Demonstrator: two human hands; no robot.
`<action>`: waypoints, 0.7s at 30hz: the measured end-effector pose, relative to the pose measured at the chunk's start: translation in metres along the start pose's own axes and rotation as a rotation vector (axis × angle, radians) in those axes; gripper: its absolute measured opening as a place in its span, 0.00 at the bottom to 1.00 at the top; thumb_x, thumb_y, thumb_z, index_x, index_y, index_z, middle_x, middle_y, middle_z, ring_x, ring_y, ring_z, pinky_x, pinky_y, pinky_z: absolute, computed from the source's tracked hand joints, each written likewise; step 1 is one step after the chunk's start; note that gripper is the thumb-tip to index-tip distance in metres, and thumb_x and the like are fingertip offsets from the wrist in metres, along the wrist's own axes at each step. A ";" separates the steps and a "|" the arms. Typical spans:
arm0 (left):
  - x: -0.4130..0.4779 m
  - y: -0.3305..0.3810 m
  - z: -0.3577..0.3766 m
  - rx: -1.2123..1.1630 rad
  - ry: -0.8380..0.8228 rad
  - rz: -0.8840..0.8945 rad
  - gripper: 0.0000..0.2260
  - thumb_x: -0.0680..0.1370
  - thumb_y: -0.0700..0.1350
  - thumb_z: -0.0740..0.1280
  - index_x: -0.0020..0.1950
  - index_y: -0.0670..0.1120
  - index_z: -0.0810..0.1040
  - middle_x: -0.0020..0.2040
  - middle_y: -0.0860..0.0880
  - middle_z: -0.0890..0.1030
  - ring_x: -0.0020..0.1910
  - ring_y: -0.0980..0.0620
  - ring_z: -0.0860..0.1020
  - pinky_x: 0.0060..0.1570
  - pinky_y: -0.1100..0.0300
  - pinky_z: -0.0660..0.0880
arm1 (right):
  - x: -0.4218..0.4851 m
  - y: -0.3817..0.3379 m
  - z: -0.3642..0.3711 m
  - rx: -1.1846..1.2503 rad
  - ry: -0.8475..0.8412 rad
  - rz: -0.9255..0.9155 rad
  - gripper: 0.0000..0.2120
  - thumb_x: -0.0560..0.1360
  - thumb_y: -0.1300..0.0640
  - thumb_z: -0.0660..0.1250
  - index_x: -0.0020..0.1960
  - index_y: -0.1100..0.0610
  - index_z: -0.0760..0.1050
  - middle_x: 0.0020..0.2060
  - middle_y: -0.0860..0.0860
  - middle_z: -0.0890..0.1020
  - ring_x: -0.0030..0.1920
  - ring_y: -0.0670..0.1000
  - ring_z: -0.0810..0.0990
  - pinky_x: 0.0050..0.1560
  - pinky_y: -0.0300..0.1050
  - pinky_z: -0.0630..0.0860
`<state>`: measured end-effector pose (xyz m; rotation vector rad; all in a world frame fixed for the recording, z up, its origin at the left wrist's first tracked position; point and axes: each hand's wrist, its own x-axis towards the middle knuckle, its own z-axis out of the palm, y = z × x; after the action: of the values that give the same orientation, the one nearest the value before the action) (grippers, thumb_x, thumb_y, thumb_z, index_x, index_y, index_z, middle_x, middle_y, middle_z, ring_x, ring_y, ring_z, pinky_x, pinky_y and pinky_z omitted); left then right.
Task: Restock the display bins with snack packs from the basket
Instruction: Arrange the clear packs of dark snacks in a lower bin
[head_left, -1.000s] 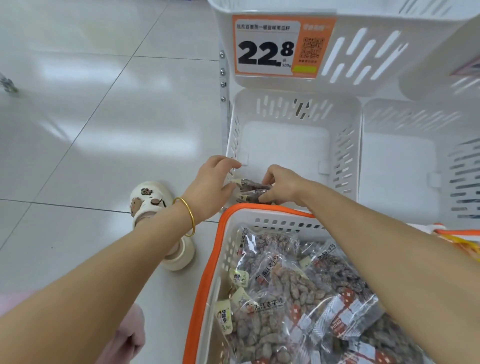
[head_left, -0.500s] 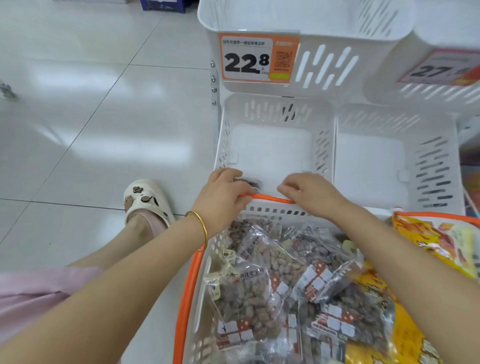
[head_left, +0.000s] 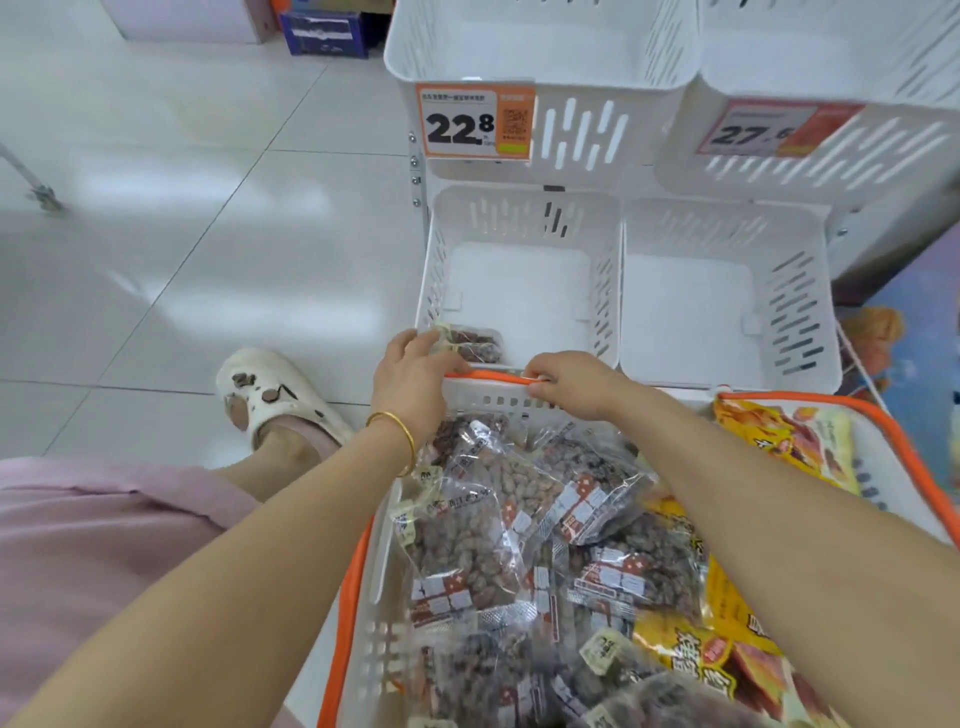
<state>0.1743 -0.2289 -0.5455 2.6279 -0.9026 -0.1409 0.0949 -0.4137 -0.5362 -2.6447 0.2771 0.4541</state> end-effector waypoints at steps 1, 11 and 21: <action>-0.001 0.002 0.000 0.000 -0.008 0.006 0.25 0.74 0.28 0.58 0.62 0.53 0.77 0.74 0.47 0.63 0.74 0.44 0.53 0.69 0.51 0.56 | -0.004 0.000 0.000 0.002 0.004 0.003 0.13 0.81 0.54 0.59 0.60 0.59 0.73 0.54 0.56 0.79 0.53 0.55 0.75 0.48 0.45 0.66; -0.003 -0.007 -0.003 0.056 -0.051 0.049 0.26 0.73 0.28 0.59 0.62 0.53 0.78 0.74 0.45 0.63 0.74 0.43 0.53 0.70 0.51 0.55 | -0.021 0.002 0.014 0.141 0.150 -0.089 0.16 0.80 0.56 0.61 0.67 0.55 0.72 0.62 0.51 0.76 0.63 0.52 0.72 0.60 0.42 0.65; -0.008 0.032 -0.031 0.279 -0.414 0.127 0.17 0.76 0.59 0.62 0.47 0.48 0.81 0.46 0.49 0.78 0.50 0.50 0.68 0.52 0.53 0.72 | -0.084 0.007 0.028 -0.096 0.111 0.114 0.20 0.78 0.44 0.60 0.64 0.55 0.69 0.50 0.51 0.79 0.48 0.52 0.77 0.43 0.47 0.74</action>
<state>0.1557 -0.2382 -0.5053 2.8373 -1.3039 -0.5826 0.0082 -0.3968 -0.5324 -2.7621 0.4537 0.3657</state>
